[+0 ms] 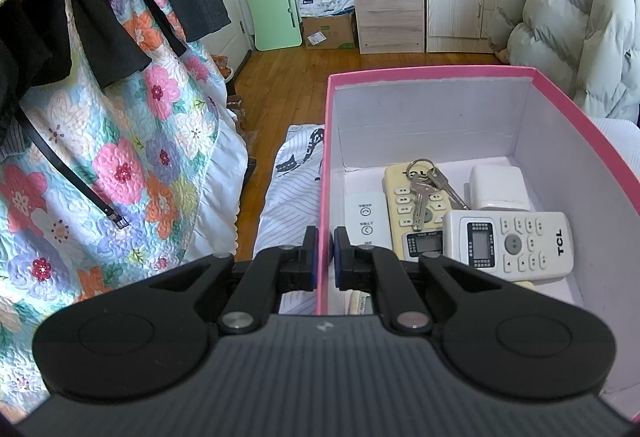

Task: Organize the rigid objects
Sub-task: 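Carry the cream remote into the pink box and open the right gripper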

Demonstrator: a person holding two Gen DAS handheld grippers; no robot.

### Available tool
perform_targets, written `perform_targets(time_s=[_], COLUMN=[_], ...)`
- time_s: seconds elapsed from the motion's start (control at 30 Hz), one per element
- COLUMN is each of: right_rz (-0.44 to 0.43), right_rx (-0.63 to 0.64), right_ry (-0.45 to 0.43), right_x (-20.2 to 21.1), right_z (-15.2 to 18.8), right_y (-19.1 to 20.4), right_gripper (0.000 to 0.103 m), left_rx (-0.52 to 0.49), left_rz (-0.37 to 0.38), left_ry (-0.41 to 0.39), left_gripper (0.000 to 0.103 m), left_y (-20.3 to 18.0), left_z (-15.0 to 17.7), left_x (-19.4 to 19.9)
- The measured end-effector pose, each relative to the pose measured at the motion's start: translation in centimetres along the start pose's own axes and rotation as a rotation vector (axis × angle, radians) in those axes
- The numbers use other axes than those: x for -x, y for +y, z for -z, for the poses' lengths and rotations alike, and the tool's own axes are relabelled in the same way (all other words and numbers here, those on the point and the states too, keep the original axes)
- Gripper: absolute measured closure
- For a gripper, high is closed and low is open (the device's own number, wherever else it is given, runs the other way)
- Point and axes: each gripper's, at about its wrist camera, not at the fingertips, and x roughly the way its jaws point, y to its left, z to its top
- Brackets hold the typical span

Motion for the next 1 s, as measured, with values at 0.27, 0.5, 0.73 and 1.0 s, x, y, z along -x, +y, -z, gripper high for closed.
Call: perform_targets(time_s=[0.27,0.5,0.73,1.0], right_rz=[-0.001,0.048,-0.084,-0.359], right_rx=[-0.039,0.016,0.234,0.448], right_ry=[-0.156,-0.368,-0.473,-0.256], right_x=[5.0,11.1,13.8,10.2], right_z=[-0.6,-3.9,-7.7,-7.0], right_y=[-0.6,1.1,6.2,10.7], right_gripper=[0.045,0.045,0.045,0.045], left_rx=[-0.006,-0.019,-0.011,0.009], left_rz=[0.002,-0.007,0.009,0.027], left_ry=[-0.004,-0.006,-0.007,-0.022], left_gripper=[0.096,0.097,0.097,0.097], left_y=[-0.1,-0.2,0.1,0.7], left_z=[0.0,0.0,0.0,0.2], left_x=[0.0,0.0,-0.1,0.1])
